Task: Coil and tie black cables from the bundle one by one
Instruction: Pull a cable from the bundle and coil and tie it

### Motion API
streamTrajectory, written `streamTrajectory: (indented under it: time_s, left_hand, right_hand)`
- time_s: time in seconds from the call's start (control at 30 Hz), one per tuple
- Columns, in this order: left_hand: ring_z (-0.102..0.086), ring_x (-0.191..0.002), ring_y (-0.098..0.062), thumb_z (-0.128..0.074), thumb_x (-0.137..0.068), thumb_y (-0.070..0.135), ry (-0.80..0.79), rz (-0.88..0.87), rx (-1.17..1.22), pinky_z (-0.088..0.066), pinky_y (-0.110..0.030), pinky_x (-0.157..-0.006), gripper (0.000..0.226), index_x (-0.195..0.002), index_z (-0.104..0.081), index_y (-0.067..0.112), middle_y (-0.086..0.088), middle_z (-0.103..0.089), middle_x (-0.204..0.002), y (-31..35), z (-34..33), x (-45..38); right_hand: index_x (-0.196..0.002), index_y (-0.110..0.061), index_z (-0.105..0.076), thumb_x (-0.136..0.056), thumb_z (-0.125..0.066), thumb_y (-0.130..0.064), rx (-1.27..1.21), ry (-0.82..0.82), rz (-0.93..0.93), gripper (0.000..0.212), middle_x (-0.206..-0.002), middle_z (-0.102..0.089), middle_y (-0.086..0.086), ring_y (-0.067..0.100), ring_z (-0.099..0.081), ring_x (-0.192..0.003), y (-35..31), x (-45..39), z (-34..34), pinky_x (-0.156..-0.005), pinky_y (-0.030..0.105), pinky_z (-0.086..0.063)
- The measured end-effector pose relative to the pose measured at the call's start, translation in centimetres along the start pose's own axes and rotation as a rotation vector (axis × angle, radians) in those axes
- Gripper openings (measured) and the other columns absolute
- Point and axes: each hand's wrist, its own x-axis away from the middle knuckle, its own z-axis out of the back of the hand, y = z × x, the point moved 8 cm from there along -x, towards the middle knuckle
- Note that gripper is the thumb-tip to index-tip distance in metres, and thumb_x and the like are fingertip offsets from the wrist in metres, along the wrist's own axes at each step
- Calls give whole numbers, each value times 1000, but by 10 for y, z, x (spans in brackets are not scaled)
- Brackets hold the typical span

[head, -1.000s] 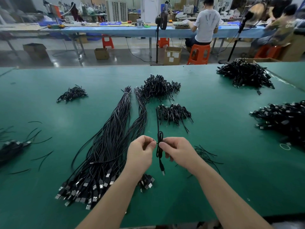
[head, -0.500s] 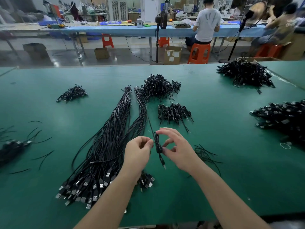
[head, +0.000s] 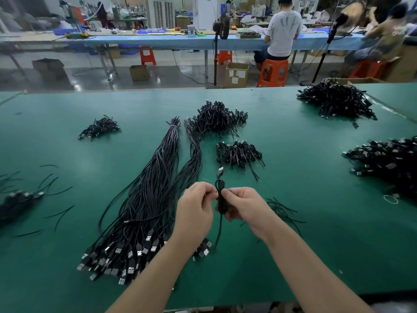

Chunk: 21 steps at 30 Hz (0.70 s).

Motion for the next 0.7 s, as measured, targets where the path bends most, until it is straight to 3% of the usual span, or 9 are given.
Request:
streamTrajectory:
  time_s: [0.13,0.23,0.37,0.47,0.57,0.7]
  left_hand:
    - [-59,-85,-22,-64,-94,3,-15,-123,-72,-53,-39,-75,8,-90,-69,8,6,-65,-90,1,0,4]
    - [-61,-84,-9,-67,-94,6,-6,-64,2,-53,-31,-76,6,-93,-70,11,9,-64,-88,-9,1,2]
    - [-60,-85,-3,-72,-91,23,-53,42,61,-50,-19,-73,6,-96,-70,20,16,-63,-90,-21,-4,0]
    - [-57,-71,2,-74,-89,32,-114,228,121,-43,-12,-62,7,-87,-69,29,18,-65,-76,-40,-12,1]
    - [-50,-55,2,-72,-92,28,-172,303,196,-40,-13,-55,12,-80,-71,30,19,-63,-63,-50,-21,3]
    - [-59,-63,3,-71,-93,22,-160,303,205,-44,-10,-60,11,-84,-72,29,19,-68,-70,-52,-22,1]
  right_hand:
    - [-97,-1,-72,-103,-53,-19,-49,-37,-31,27,-81,-74,12,16,-61,-60,7,-1,-1,-61,26,-53]
    - [-102,-4,-72,-102,-56,-19,-72,12,-22,23,-93,-75,15,18,-67,-66,11,-3,0,-62,28,-54]
    - [-101,-12,-74,-100,-59,-20,-83,113,-31,17,-88,-77,2,17,-69,-67,14,-5,7,-58,27,-54]
    - [-101,-12,-75,-100,-59,-19,-73,120,-19,17,-88,-77,3,18,-70,-66,16,-7,7,-57,26,-53]
    - [-100,-13,-75,-100,-59,-19,-42,116,-8,17,-87,-77,4,18,-70,-66,20,-10,7,-57,25,-53]
    - [-96,-14,-75,-100,-60,-21,-8,125,-1,17,-85,-74,5,15,-68,-65,29,-16,7,-59,26,-53]
